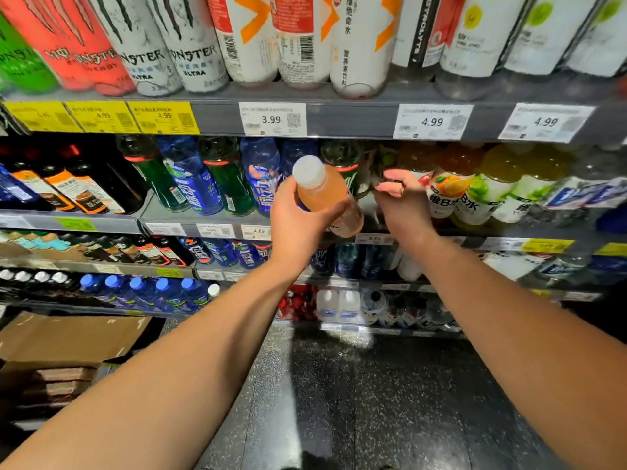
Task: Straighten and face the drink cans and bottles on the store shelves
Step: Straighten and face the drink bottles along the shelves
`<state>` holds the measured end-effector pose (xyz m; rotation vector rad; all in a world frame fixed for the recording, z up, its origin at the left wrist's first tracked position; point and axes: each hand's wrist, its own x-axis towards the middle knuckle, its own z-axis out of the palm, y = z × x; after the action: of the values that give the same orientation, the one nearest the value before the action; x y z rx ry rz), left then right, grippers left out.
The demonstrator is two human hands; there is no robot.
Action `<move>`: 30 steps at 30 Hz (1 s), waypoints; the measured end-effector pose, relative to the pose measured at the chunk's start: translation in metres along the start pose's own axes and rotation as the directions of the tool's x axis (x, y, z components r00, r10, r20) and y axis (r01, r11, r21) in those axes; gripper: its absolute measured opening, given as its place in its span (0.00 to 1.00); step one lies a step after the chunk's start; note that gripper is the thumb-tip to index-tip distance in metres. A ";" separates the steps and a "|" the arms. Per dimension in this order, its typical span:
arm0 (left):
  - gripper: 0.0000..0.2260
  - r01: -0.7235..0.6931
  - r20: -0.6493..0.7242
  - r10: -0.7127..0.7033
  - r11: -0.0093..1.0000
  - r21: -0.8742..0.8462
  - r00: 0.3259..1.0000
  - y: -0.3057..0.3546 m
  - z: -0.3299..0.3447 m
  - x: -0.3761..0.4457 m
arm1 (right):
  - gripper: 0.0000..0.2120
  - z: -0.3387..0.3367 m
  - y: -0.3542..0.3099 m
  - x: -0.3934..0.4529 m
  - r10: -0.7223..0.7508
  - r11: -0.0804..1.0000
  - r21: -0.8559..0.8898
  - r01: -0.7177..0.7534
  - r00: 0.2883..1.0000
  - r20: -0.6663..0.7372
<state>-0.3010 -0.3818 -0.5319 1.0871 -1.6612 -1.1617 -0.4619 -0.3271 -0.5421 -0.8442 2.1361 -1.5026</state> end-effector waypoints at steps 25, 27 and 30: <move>0.31 -0.008 -0.170 0.080 0.923 0.385 0.982 0.022 0.115 0.012 | 0.08 -0.046 0.031 -0.001 0.090 0.977 0.186 -0.107 0.991 0.096; 0.30 -0.045 -0.089 0.084 0.928 0.370 0.992 0.021 0.112 0.011 | 0.06 -0.043 0.029 -0.005 0.096 0.969 0.216 -0.116 0.990 0.103; 0.24 -0.081 0.017 0.080 0.952 0.295 0.997 0.018 0.091 0.009 | 0.07 -0.038 0.021 -0.011 0.082 0.965 0.240 -0.108 0.990 0.119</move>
<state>-0.3924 -0.3632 -0.5357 1.1860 -1.9072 -0.8817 -0.4825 -0.2877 -0.5484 -0.7072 1.8382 -1.5932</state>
